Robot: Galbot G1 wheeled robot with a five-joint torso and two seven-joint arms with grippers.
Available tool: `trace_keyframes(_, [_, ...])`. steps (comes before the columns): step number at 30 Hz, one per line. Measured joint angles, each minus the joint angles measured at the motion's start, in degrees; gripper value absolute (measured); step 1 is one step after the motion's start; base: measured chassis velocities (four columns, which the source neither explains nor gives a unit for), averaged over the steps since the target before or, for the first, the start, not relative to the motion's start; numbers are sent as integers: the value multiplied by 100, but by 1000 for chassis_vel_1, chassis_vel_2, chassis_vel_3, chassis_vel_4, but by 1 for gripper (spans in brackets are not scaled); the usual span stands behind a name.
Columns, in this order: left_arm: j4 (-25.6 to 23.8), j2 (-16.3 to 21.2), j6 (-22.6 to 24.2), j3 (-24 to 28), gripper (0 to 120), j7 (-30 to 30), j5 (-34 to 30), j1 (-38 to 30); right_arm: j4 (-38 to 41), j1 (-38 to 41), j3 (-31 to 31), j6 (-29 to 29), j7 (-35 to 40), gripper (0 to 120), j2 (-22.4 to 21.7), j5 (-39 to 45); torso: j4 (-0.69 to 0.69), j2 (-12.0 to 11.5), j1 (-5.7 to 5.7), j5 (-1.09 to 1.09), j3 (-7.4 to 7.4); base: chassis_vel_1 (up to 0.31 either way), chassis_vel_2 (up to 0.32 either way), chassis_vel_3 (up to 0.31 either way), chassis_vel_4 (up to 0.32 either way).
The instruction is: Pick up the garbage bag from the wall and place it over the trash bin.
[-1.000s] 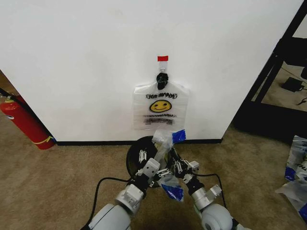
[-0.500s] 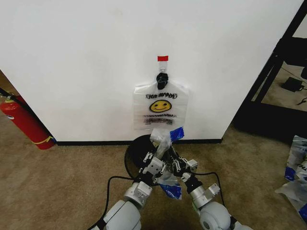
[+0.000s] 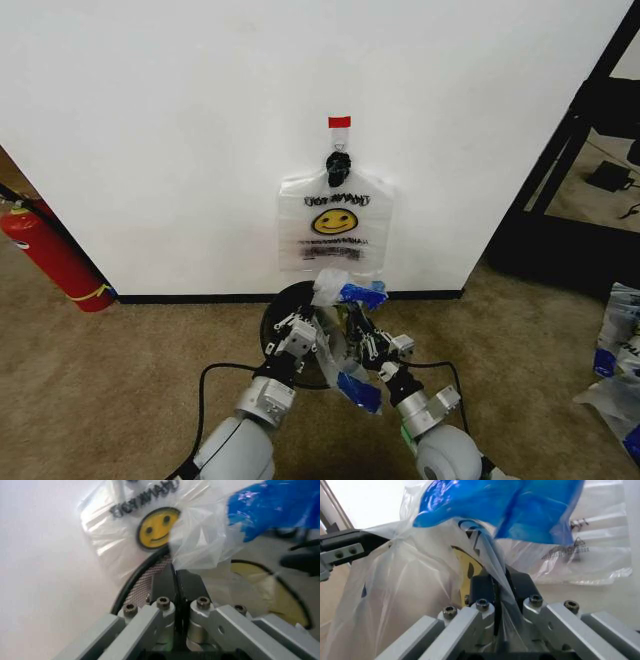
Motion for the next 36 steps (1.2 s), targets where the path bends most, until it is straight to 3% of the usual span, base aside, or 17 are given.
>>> trace_keyframes(19, [-161, 159, -11, -608, 0, -99, 650, 453, 368, -322, 493, -349, -238, 1, -353, 1042, 0, 0, 0, 1, 0, 0, 0, 0, 0])
trace_keyframes(36, [-59, 116, -145, -1003, 0, -176, 964, 771, 624, -697, 1077, -628, -1046, 1, -1103, 1612, 0, 0, 0, 1, 0, 0, 0, 0, 0])
